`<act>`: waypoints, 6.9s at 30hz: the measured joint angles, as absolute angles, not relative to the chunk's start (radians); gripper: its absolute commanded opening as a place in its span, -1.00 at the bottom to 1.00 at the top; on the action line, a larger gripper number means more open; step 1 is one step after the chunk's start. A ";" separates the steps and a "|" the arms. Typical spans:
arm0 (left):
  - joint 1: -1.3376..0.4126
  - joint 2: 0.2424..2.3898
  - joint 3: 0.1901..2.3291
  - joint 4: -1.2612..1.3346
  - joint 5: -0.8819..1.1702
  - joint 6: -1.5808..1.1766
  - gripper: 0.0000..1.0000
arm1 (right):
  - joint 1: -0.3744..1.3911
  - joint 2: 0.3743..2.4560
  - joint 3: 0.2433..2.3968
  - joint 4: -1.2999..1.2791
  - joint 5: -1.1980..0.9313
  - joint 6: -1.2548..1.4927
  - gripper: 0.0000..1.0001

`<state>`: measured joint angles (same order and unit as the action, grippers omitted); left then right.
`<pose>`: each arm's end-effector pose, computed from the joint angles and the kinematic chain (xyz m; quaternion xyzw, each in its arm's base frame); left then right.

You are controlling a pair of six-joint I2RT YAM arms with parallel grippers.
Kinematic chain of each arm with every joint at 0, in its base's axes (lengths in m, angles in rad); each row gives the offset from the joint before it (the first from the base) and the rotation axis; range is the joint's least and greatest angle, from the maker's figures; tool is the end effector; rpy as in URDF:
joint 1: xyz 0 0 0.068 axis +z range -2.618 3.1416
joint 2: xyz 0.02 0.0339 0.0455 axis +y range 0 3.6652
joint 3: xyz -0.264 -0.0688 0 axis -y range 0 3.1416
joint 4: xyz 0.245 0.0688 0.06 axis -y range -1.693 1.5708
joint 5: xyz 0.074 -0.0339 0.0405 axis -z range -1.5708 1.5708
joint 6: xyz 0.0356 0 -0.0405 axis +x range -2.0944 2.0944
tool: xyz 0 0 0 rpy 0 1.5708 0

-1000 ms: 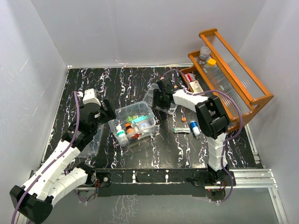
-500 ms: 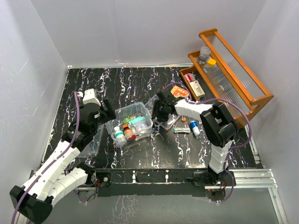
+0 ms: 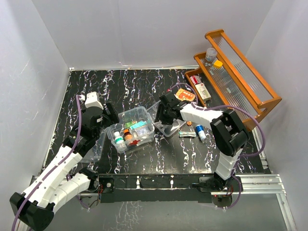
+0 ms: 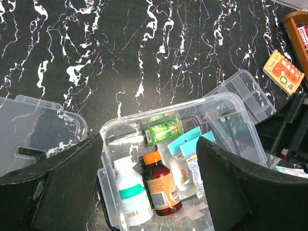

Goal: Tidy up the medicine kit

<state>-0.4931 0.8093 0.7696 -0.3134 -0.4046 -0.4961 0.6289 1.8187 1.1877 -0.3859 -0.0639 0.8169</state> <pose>0.1697 -0.0753 0.3179 -0.1161 0.8034 -0.1209 0.5714 0.3024 0.2228 0.1802 0.0815 0.9580 0.2038 0.1846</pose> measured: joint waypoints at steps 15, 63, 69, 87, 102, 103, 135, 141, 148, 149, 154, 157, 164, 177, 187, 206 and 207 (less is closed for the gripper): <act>-0.493 0.737 0.770 -0.321 -0.427 -0.436 0.56 | 0.549 1.388 1.080 -0.508 0.408 0.642 0.27; -0.493 0.605 0.682 -0.241 -0.403 -0.396 0.57 | 0.335 1.530 0.838 -0.599 0.340 0.607 -0.19; -0.493 0.606 0.682 -0.241 -0.403 -0.396 0.57 | 0.334 1.530 0.849 -0.612 0.342 0.601 -0.30; -0.493 0.610 0.682 -0.237 -0.402 -0.397 0.57 | 0.569 1.549 1.131 -0.517 0.260 0.511 -0.29; -0.493 0.633 0.681 -0.223 -0.400 -0.393 0.57 | 0.651 1.879 1.314 -0.361 0.104 0.278 -0.29; -0.493 0.635 0.681 -0.223 -0.400 -0.393 0.57 | 0.651 1.880 1.314 -0.358 0.088 0.266 -0.29; -0.493 0.651 0.681 -0.224 -0.400 -0.390 0.57 | 0.651 1.935 1.325 -0.330 0.015 0.230 -0.70; -0.493 0.652 0.681 -0.224 -0.400 -0.389 0.57 | 0.650 1.950 1.347 -0.337 0.020 0.230 -0.68; -0.493 0.652 0.681 -0.224 -0.400 -0.389 0.57 | 0.650 1.940 1.348 -0.348 0.023 0.244 -0.43; -0.493 0.652 0.681 -0.224 -0.400 -0.389 0.57 | 0.650 1.933 1.348 -0.355 0.025 0.248 -0.41; -0.493 0.652 0.681 -0.224 -0.400 -0.389 0.57 | 0.649 1.861 1.347 -0.392 0.026 0.284 -0.23; -0.493 0.652 0.681 -0.224 -0.400 -0.389 0.57 | 0.646 1.778 1.331 -0.392 0.030 0.313 -0.20; -0.493 0.652 0.681 -0.224 -0.390 -0.389 0.57 | 0.625 1.497 1.141 -0.394 0.126 0.470 -0.20; -0.493 0.603 0.680 -0.207 -0.320 -0.384 0.57 | 0.574 1.157 0.777 -0.504 0.370 0.840 -0.20; -0.493 0.556 0.669 -0.158 -0.216 -0.373 0.57 | 0.503 1.291 0.836 -0.500 0.364 0.768 -0.31; -0.493 0.502 0.652 -0.158 -0.237 -0.390 0.57 | 0.382 1.620 0.957 -0.498 0.199 0.572 -0.26; -0.493 0.501 0.652 -0.158 -0.241 -0.390 0.57 | 0.380 1.637 0.966 -0.497 0.196 0.566 -0.26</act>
<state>-0.4931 0.5011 0.6521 -0.1577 -0.2409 -0.3901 0.3798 1.6367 0.9661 -0.4973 0.1955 0.5655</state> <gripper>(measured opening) 0.786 0.369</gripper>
